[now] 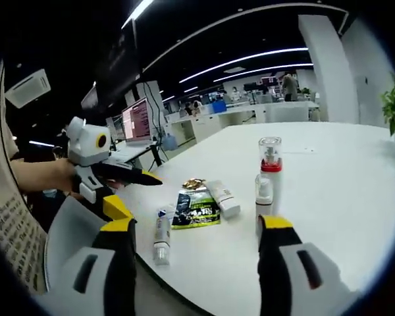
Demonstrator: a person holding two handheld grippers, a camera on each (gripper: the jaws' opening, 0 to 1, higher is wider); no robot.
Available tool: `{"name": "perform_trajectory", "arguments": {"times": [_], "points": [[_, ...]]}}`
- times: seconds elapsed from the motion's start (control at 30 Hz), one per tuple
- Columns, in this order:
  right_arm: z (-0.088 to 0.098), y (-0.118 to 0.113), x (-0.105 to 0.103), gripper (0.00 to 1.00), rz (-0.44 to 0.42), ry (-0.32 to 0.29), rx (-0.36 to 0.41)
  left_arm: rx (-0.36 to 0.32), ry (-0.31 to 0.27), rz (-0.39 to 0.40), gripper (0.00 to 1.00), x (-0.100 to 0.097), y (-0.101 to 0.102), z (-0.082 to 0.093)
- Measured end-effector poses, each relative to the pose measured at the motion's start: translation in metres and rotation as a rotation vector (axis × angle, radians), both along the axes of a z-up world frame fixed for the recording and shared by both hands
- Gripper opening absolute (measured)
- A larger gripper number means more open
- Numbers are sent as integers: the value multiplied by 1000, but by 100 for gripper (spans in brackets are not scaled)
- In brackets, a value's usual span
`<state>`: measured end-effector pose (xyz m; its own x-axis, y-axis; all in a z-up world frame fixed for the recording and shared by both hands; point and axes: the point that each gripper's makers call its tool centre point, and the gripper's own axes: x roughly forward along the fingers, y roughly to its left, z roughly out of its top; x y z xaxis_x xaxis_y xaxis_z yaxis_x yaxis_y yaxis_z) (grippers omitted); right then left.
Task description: Arrange the skincare products in the storage area until every visible bottle or jar stands upright without overlapping.
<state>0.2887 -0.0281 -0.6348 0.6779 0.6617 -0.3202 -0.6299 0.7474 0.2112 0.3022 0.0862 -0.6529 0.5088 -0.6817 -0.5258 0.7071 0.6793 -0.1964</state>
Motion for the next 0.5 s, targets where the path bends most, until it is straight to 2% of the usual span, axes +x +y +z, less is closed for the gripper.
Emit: {"name": "perform_trajectory", "arguments": {"times": [0.1, 0.5], "points": [[2, 2, -2, 78, -1, 0, 5, -24, -4, 32, 84, -4, 6, 6], [5, 2, -9, 82, -17, 9, 13, -14, -1, 88, 94, -20, 31, 7]]}}
